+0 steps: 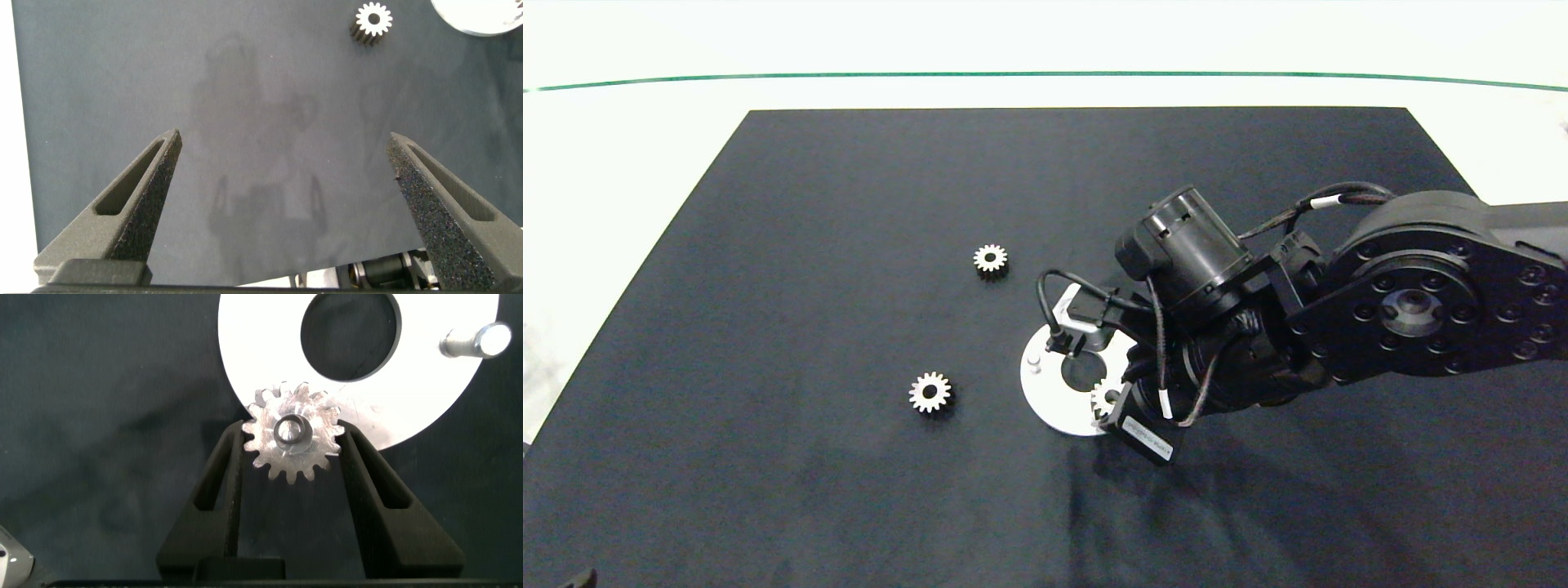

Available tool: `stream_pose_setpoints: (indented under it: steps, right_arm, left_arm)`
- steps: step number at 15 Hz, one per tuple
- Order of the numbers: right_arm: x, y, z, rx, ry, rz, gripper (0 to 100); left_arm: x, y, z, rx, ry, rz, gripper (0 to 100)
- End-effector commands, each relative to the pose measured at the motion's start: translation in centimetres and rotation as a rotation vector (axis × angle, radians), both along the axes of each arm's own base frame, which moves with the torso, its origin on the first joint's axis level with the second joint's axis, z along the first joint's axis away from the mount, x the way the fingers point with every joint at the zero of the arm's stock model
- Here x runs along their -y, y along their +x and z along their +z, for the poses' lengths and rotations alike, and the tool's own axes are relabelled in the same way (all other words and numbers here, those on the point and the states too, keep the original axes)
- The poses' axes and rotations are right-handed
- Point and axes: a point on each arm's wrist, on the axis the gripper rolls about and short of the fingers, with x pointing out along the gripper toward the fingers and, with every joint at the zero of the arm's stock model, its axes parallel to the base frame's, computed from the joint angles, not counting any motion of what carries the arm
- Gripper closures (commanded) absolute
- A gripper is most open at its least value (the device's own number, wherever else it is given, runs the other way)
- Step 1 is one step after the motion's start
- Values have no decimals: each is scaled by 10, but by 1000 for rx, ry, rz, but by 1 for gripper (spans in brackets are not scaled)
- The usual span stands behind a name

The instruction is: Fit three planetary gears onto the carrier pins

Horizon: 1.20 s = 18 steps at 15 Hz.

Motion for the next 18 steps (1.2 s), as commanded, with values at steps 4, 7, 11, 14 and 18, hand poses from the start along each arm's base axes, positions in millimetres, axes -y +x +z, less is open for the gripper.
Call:
stream_pose_setpoints:
  steps: [4,7,11,14,18]
  right_arm:
    - [2,-2,-3,-19,-26,1,78]
    - [2,-1,-5,-22,-30,-2,78]
    - [2,0,-5,-22,-29,-6,0]
    - [1,0,-4,-19,-25,-6,0]
    - [5,-1,11,6,21,-17,0]
  left_arm:
    - [0,0,0,-2,1,0,0]
    - [0,0,0,-4,1,0,0]
    - [0,0,0,-5,1,0,0]
    - [0,1,0,-5,1,0,0]
    - [0,1,0,-5,0,5,0]
